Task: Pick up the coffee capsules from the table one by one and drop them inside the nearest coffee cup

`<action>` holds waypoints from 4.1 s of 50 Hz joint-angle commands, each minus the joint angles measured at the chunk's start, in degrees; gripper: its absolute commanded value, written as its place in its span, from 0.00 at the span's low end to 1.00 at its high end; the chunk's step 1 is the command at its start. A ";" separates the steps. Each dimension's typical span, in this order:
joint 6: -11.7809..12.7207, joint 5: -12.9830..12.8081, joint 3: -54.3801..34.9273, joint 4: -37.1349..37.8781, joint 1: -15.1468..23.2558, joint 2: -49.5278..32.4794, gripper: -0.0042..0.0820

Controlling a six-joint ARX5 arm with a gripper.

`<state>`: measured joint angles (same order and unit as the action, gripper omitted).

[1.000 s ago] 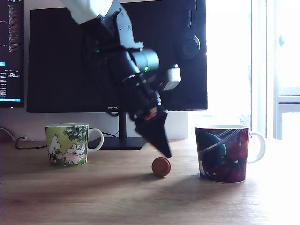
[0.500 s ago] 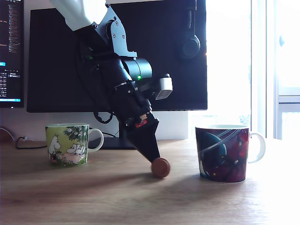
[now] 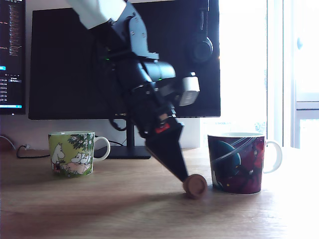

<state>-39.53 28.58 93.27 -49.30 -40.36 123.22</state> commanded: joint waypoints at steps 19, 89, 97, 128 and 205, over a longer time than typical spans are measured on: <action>3.76 -2.93 -1.07 2.86 2.62 -2.03 0.03; 27.82 -2.84 -67.34 66.79 -0.81 -47.98 0.03; 28.87 -2.51 -68.17 67.56 -1.07 -47.47 0.03; 30.10 0.39 -68.17 68.39 -1.07 -44.46 0.96; 33.70 4.24 -59.71 92.56 -1.46 -19.65 0.96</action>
<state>-6.13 32.27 32.62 42.81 -41.54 102.06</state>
